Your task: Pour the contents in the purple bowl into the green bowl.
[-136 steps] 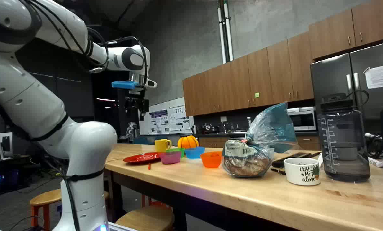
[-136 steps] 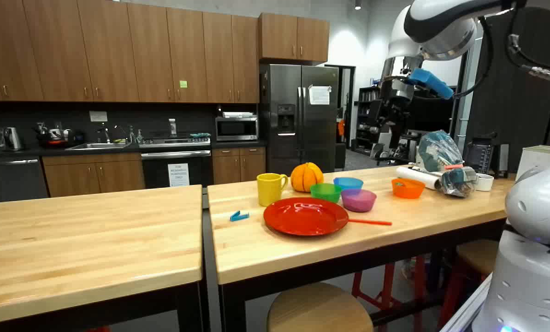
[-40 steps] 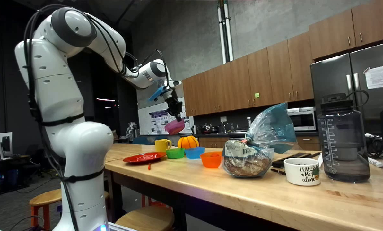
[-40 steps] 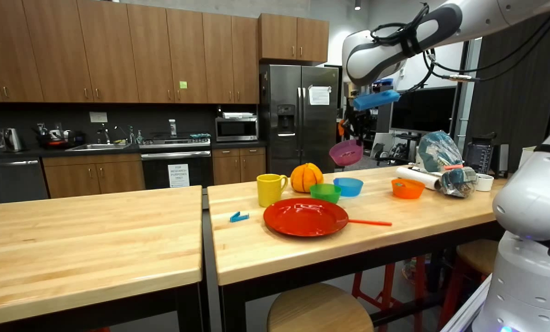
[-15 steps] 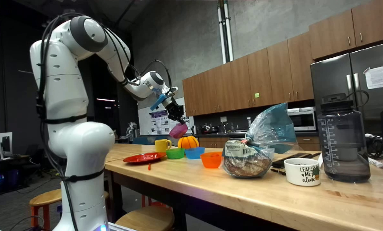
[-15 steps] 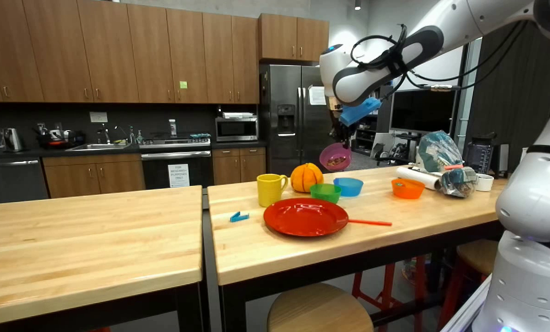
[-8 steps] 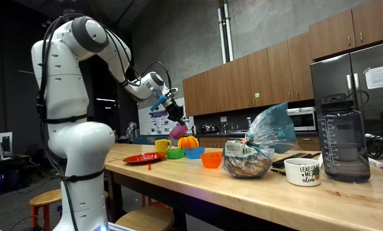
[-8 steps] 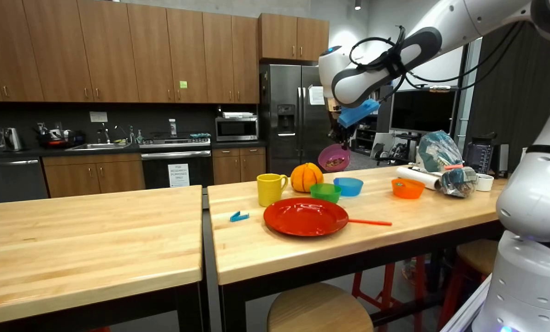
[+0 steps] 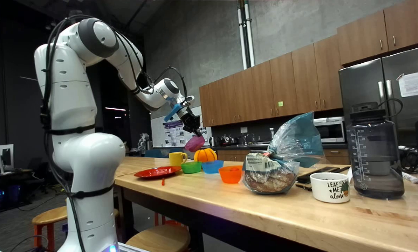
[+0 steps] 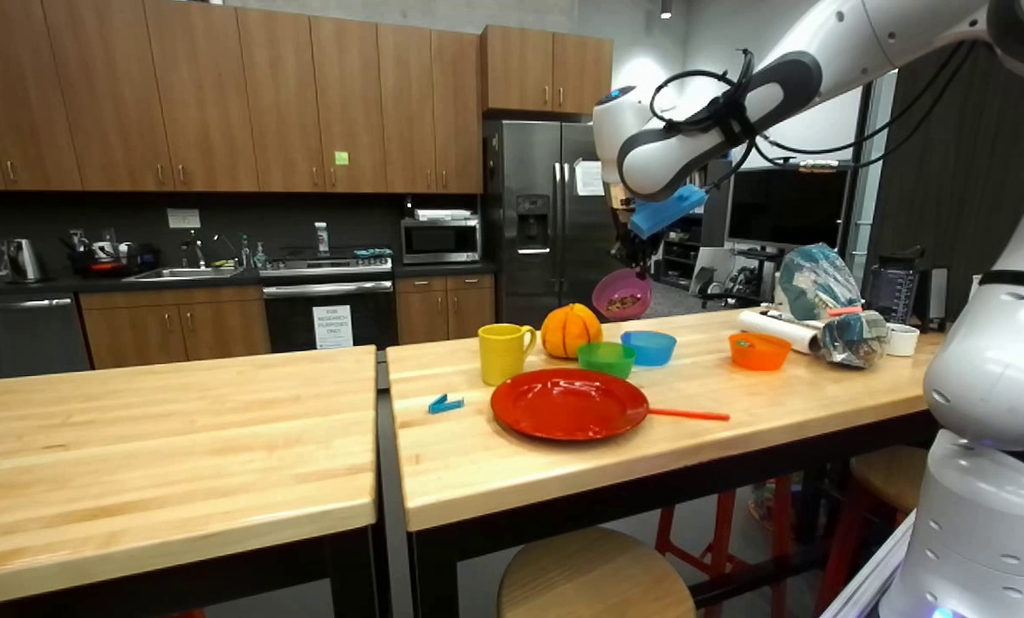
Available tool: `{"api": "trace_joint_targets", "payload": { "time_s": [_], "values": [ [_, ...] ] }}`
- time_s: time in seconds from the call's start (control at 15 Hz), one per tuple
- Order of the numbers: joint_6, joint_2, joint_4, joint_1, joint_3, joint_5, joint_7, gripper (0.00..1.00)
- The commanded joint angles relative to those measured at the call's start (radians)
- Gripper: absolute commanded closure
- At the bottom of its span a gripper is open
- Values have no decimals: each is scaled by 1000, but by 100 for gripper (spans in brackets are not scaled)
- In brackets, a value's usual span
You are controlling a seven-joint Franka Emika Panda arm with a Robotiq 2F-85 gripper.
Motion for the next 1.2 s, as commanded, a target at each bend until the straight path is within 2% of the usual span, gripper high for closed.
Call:
{"api": "trace_joint_targets", "payload": {
  "time_s": [0.0,0.53,1.13],
  "values": [
    [-3,1,2,14,-12,-2,3,96],
    [-4,3,0,12,-8,-21,18,99],
    [-12,-15,-42,49,39,-172,138,99]
  ]
}}
